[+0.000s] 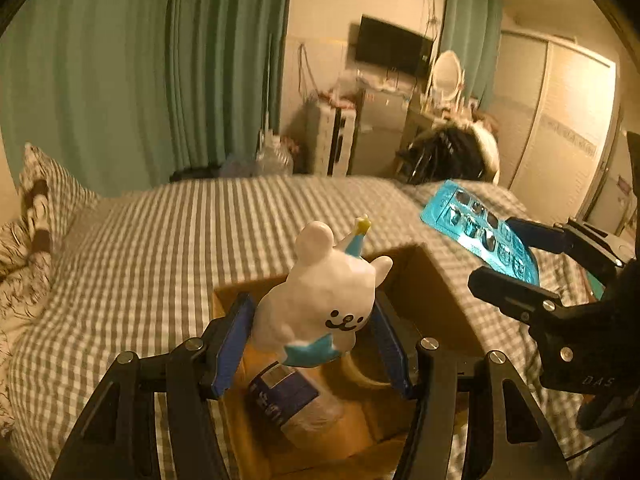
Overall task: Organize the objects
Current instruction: 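Carry the blister pack and bear figurine into the box and release both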
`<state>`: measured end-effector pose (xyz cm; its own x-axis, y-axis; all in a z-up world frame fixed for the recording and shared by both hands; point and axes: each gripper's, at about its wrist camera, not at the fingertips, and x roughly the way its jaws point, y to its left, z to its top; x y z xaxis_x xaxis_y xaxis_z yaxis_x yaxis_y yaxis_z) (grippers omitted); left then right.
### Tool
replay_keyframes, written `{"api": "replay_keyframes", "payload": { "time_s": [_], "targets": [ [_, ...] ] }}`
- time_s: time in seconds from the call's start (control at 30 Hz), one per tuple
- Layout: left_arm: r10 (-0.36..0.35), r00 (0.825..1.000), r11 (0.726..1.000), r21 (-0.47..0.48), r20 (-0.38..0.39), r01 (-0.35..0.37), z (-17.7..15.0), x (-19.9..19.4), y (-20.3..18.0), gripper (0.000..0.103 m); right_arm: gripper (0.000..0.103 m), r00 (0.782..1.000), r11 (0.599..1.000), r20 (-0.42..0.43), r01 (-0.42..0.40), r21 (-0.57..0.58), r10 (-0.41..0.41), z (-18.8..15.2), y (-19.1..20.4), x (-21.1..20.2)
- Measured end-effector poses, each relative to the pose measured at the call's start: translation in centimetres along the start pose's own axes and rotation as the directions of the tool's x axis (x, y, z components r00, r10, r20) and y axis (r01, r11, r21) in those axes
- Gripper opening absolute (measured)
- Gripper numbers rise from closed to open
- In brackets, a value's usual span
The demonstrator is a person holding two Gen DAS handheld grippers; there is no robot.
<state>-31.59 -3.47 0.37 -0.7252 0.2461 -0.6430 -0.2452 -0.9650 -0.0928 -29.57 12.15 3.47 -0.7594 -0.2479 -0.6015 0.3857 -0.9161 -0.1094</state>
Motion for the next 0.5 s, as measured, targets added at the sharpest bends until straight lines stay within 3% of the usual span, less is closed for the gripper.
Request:
{"api": "replay_keyframes", "payload": {
  "time_s": [0.17, 0.27, 0.3, 0.37, 0.5],
  "targets": [
    [-0.028, 0.998, 1.000, -0.012, -0.065, 0.027, -1.3, 2.7, 0.9, 0.061, 0.072, 0.998, 0.999, -0.043, -0.038, 0.034, 0.039, -1.5, 0.3, 3.2],
    [-0.026, 0.996, 1.000, -0.019, -0.086, 0.025, -1.7, 3.3, 0.7, 0.063, 0.073, 0.999, 0.999, -0.051, -0.015, 0.032, 0.016, -2.0, 0.7, 3.7],
    [-0.023, 0.996, 1.000, -0.023, -0.089, 0.021, -1.9, 3.3, 0.8, 0.064, 0.077, 0.999, 0.999, -0.047, -0.002, 0.037, 0.003, -2.1, 0.6, 3.5],
    [-0.013, 0.996, 1.000, -0.025, -0.083, 0.011, -2.0, 2.8, 0.7, 0.079, 0.090, 1.000, 0.998, -0.020, -0.001, 0.055, 0.002, -2.4, 0.3, 2.4],
    [0.035, 0.999, 0.999, -0.009, -0.033, -0.035, -2.2, -0.3, 0.8, 0.091, 0.092, 1.000, 0.998, 0.020, 0.002, 0.070, -0.003, -2.5, -0.7, -0.6]
  ]
}}
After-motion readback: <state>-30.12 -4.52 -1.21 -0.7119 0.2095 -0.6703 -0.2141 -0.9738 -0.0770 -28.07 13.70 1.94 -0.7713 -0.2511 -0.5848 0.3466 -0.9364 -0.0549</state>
